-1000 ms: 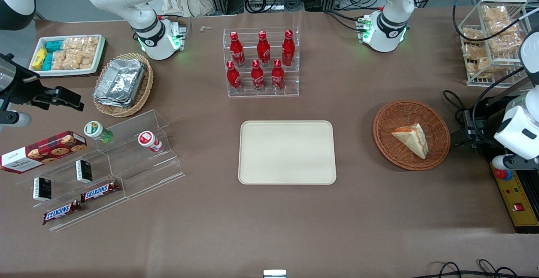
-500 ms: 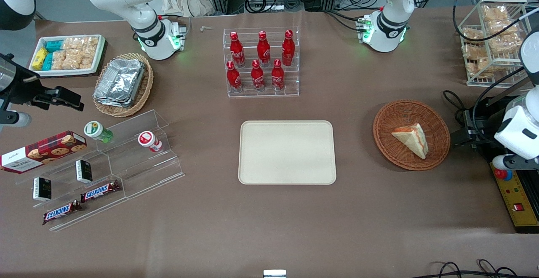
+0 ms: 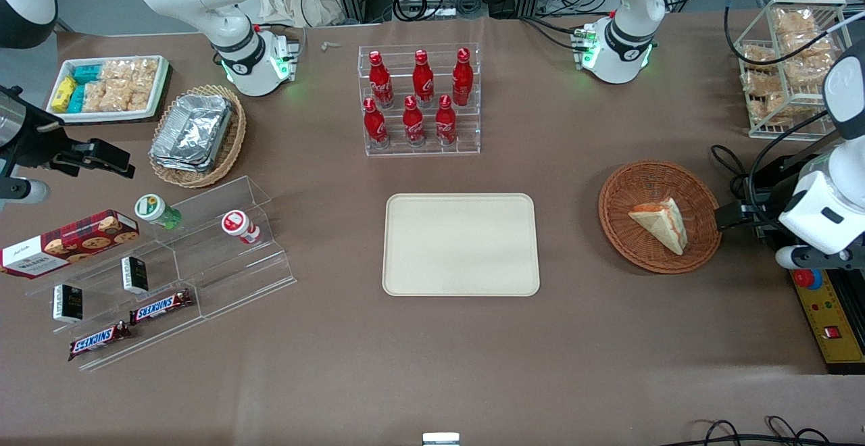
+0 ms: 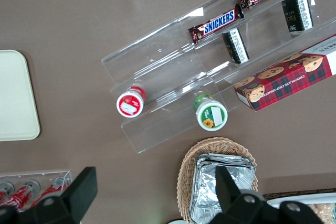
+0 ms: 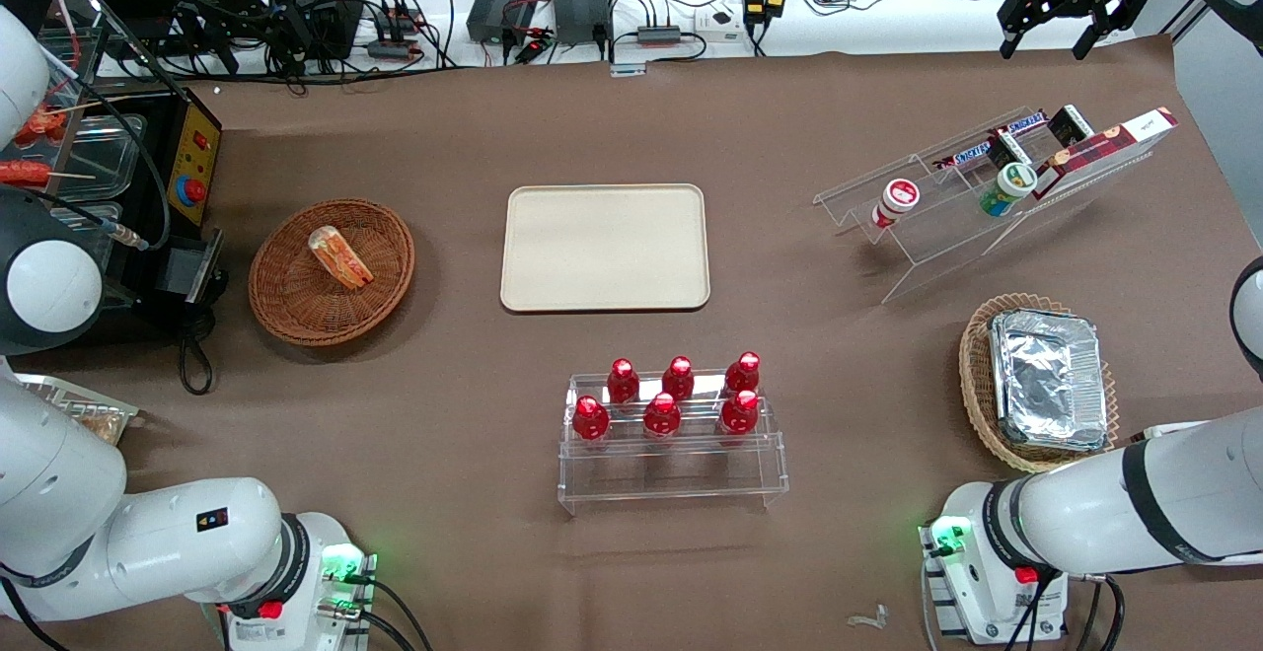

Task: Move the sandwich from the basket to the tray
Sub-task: 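Move the open left gripper over the sandwich in the wicker basket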

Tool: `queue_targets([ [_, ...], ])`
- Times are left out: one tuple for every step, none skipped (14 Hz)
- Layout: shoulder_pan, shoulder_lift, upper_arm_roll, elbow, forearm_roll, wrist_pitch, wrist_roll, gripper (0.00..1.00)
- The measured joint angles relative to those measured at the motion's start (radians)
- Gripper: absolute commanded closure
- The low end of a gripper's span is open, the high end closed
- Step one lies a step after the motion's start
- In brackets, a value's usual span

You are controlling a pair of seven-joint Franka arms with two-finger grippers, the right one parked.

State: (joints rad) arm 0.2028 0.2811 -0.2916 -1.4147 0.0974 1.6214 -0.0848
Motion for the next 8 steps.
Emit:
queue_targets([
  [0.001,-0.006,0.000,-0.014,0.000,-0.001,0.000,0.00],
  [0.005,-0.017,0.001,-0.037,0.000,0.002,-0.001,0.00],
  [0.015,-0.033,0.001,-0.070,-0.002,0.014,-0.001,0.00],
  [0.026,-0.055,0.001,-0.116,-0.006,0.042,-0.001,0.00],
  [0.038,-0.082,0.002,-0.170,-0.011,0.077,-0.001,0.00],
  [0.050,-0.111,0.002,-0.228,-0.013,0.111,-0.001,0.00],
  [0.062,-0.137,0.002,-0.283,-0.016,0.139,-0.001,0.00],
  [0.073,-0.159,0.002,-0.330,-0.018,0.157,-0.001,0.00],
])
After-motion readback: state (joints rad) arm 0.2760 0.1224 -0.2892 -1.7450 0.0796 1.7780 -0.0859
